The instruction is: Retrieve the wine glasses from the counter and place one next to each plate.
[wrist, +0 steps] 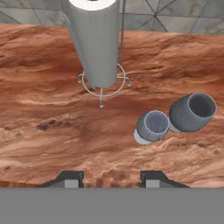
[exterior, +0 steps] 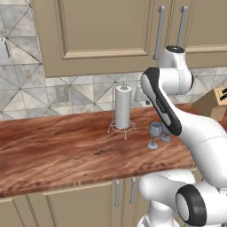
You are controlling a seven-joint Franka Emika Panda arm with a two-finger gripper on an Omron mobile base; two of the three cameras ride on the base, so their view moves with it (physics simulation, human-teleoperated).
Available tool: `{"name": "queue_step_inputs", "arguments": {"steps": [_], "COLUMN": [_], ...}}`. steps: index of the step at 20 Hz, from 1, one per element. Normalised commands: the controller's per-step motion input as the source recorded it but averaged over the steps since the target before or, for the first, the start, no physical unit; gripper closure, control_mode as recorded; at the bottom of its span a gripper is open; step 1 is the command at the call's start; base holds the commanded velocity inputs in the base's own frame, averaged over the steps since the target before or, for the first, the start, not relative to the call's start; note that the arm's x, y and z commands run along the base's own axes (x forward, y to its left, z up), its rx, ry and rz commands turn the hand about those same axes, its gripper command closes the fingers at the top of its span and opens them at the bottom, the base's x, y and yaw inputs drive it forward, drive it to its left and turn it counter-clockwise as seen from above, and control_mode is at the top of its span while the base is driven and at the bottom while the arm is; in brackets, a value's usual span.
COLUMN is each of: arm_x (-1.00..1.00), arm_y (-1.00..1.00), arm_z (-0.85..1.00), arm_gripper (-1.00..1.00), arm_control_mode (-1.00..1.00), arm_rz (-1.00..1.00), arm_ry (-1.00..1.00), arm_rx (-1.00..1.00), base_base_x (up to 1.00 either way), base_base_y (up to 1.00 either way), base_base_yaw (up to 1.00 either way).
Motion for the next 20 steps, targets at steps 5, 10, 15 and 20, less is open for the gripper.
{"name": "queue_step_inputs", "arguments": {"steps": [5,10,15,20], "arm_x": [-0.39,-0.91,-0.87,-0.56], "arm_y": [0.01,-0.15,-0.40,-0.55], "arm_z": [0.02,0.11,0.00,0.01], "arm_gripper": [-1.00,-1.00,-1.00,-1.00], "arm_control_mode": [-1.00,-1.00,-1.00,-1.00], "arm_rz": [0.00,-0.10,-0.34,-0.44], "arm_ry": [-0.20,-0.40,-0.25,-0.08], "arm_rx": [0.00,0.10,0.23,0.34], "base_base_x": [0.00,0.00,0.00,0.00], "base_base_y": [0.00,0.00,0.00,0.00], "base_base_yaw": [0.00,0.00,0.00,0.00]}}
